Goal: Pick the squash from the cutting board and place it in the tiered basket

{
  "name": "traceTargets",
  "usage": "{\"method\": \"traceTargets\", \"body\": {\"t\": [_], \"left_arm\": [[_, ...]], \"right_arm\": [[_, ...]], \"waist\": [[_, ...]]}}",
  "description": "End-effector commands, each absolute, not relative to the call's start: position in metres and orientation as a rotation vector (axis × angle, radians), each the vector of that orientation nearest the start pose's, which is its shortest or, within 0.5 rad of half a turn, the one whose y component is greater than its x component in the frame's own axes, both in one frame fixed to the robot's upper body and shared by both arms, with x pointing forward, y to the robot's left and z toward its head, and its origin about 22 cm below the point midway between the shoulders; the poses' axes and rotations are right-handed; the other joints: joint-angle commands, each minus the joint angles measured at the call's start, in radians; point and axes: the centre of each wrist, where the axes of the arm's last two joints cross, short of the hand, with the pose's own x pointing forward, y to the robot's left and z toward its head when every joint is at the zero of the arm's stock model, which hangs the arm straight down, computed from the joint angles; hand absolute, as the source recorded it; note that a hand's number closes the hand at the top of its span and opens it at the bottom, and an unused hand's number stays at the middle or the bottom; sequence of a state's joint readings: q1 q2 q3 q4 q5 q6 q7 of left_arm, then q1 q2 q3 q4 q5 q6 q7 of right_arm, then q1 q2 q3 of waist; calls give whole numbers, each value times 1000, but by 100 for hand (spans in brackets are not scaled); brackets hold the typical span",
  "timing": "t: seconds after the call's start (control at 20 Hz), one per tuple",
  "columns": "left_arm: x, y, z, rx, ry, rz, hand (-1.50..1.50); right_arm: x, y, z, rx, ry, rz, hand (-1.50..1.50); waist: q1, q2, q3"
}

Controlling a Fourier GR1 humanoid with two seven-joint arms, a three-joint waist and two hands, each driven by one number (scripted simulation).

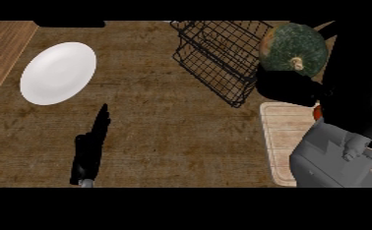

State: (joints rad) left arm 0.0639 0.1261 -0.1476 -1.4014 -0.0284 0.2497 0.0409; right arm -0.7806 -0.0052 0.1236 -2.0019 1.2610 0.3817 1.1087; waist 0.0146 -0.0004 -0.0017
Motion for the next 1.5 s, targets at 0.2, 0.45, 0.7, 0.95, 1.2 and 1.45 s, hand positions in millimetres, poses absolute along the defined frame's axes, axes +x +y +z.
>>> {"method": "traceTargets", "body": {"t": [0.2, 0.45, 0.7, 0.95, 1.2, 1.45], "left_arm": [[216, 240, -55, 245, -1298, -27, 0], [215, 242, -52, 247, -1300, -40, 0], [220, 257, -50, 253, -1315, -43, 0], [212, 249, -38, 259, -1309, -36, 0], [216, 232, -54, 251, -1309, -23, 0], [216, 245, -48, 233, -1299, -58, 0]], "right_arm": [[324, -125, 299, -1241, -1236, 267, 150], [360, -112, 269, -1225, -1215, 356, 150], [387, -98, 261, -1220, -1182, 370, 150], [408, -125, 225, -1218, -1142, 329, 150], [423, -118, 183, -1133, -1171, 223, 150], [427, -124, 186, -882, -1210, 47, -150]], "waist": [[0, 3, 1], [1, 3, 1], [5, 4, 1], [2, 3, 2], [14, 10, 2], [24, 8, 2]]}}
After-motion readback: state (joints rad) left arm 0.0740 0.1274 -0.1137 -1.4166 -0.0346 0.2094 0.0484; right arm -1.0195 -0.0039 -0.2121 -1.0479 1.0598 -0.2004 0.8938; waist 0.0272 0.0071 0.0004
